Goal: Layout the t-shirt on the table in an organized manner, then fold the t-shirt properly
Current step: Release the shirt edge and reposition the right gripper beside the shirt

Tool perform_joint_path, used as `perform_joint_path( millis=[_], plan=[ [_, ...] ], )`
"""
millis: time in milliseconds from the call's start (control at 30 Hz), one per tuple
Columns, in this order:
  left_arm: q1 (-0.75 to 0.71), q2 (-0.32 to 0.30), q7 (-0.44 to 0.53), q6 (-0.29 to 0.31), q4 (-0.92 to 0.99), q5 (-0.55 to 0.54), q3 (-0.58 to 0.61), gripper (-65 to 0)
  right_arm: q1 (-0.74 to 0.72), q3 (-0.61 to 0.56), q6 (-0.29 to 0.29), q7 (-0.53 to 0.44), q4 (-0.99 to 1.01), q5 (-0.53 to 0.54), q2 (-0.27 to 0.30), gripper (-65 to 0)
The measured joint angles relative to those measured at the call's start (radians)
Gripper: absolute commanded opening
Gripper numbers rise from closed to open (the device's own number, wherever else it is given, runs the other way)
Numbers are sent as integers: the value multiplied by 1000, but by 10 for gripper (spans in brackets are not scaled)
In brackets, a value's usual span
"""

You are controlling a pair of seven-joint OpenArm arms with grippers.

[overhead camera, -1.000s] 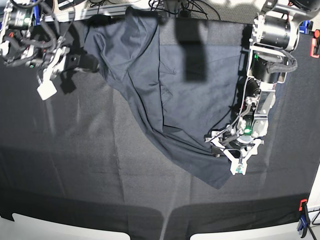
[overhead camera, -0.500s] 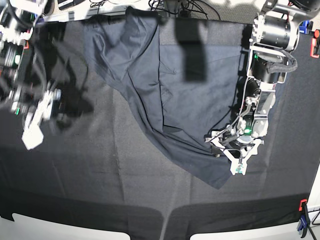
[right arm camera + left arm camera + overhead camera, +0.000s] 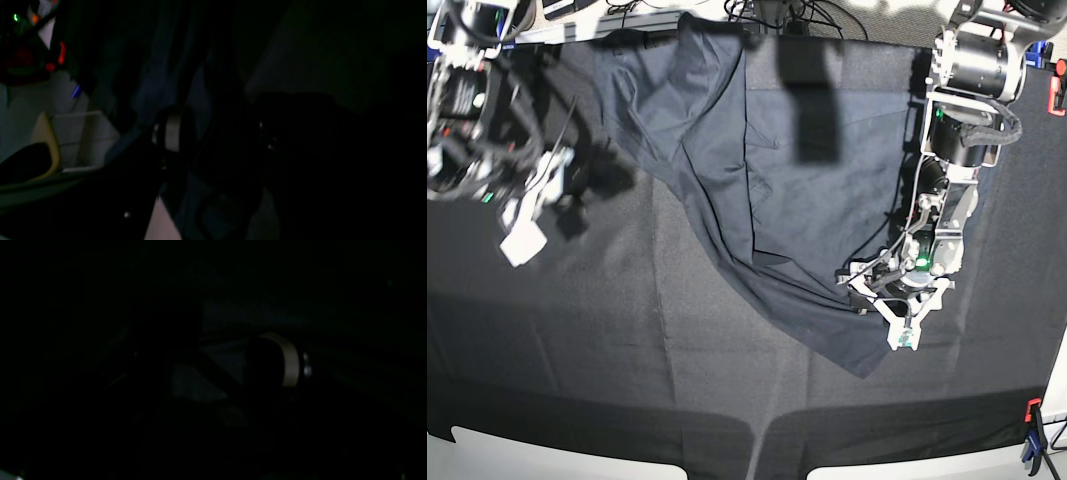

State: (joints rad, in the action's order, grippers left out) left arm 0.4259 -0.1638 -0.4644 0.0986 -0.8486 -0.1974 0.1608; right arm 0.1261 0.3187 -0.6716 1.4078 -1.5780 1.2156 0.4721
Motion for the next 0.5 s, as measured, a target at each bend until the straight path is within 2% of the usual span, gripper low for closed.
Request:
perform_joint_path(
  millis=[167,267,300,333,400,500],
  plan=[
    [1,0,-3,0,0,0,0,-237,77,-92,0,-3,0,-4,3,-400],
    [1,0,-3,0,0,0,0,-237,99,-164,0,-2,0,48,2,-404],
    [1,0,-3,0,0,0,0,-237,101,-181,0,-2,0,76,2,-429],
    [1,0,-3,0,0,0,0,-237,101,-193,0,-2,0,103,2,-484],
    [1,0,-3,0,0,0,0,-237,100,-198,0,-3,0,127,2,-650],
    [1,0,-3,0,0,0,0,-237,98,-177,0,0,0,121,5,-650]
  ],
)
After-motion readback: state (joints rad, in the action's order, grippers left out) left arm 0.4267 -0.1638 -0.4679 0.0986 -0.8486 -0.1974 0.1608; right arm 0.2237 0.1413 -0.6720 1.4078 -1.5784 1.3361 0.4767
